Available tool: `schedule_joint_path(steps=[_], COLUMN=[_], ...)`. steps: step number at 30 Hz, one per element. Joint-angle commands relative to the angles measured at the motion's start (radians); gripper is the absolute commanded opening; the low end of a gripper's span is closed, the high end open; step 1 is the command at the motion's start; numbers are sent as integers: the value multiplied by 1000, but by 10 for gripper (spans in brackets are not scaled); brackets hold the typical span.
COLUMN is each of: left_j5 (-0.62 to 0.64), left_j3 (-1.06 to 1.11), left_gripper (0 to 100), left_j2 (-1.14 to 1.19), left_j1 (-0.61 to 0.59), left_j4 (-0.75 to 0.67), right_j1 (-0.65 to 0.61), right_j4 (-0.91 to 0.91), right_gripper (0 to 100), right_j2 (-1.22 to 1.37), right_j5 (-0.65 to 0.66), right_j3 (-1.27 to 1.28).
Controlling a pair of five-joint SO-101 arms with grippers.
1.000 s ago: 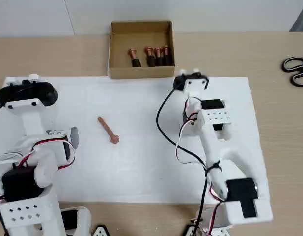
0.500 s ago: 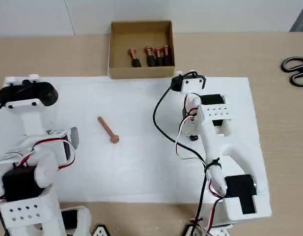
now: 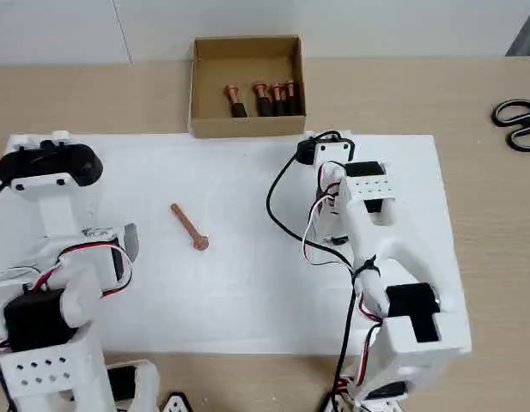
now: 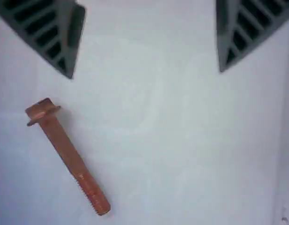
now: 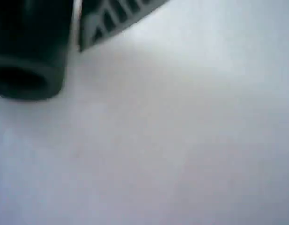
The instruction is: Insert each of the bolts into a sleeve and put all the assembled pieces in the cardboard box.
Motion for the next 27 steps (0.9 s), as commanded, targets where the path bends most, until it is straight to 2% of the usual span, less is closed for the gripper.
schedule_joint_path(steps=[1,11,19,27], left_j5=[-8,-8,-9,-9], left_j3=[-2,-2,-2,-2], left_gripper=[188,188,188,188], left_j2=[-9,-9,-9,-9], left_j1=[-5,-5,-5,-5], left_j4=[3,3,3,5], right_j1=[-5,-21,-65,-33], right_j4=[22,294,278,280], right_gripper=[132,136,136,136], right_j2=[15,15,73,114], right_j5=[11,12,5,9], right_j3=[-64,-308,-321,-327])
